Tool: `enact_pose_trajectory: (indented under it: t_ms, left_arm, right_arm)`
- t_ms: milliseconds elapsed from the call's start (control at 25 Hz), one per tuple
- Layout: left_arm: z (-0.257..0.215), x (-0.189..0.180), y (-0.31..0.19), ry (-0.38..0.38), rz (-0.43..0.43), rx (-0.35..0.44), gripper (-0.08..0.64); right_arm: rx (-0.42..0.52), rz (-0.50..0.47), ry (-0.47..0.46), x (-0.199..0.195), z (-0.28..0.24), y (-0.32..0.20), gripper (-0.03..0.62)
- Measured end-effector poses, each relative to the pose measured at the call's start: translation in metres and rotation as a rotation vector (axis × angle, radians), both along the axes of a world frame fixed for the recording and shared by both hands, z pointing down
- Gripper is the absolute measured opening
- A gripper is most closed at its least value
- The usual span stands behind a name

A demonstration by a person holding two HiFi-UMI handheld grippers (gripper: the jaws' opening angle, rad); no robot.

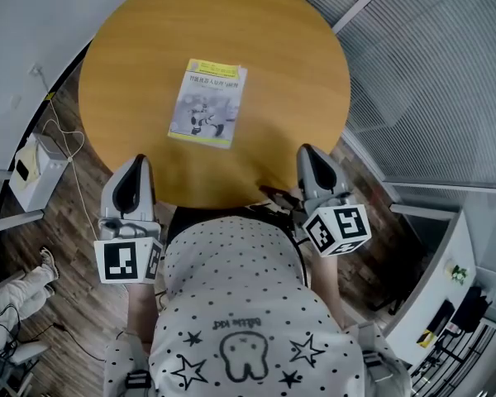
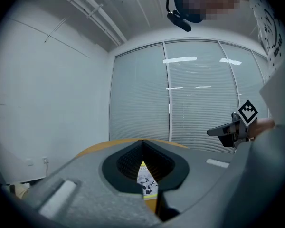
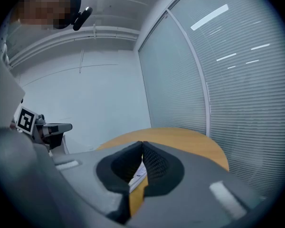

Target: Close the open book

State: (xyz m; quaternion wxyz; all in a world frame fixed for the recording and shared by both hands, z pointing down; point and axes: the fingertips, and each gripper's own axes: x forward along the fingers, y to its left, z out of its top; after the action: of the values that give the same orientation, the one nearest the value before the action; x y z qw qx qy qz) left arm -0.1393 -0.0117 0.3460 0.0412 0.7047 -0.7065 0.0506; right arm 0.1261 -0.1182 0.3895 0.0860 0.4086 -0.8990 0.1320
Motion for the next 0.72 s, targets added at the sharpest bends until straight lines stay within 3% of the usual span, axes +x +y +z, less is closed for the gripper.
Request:
enact_pose_trajectory:
  t_ms: [720]
  left_arm:
    - [-0.0007, 0.0049, -0.0060, -0.006, 0.032, -0.002, 0.009]
  right_arm:
    - [0.010, -0.002, 0.032, 0.0026, 0.0026, 0.0041, 0.005]
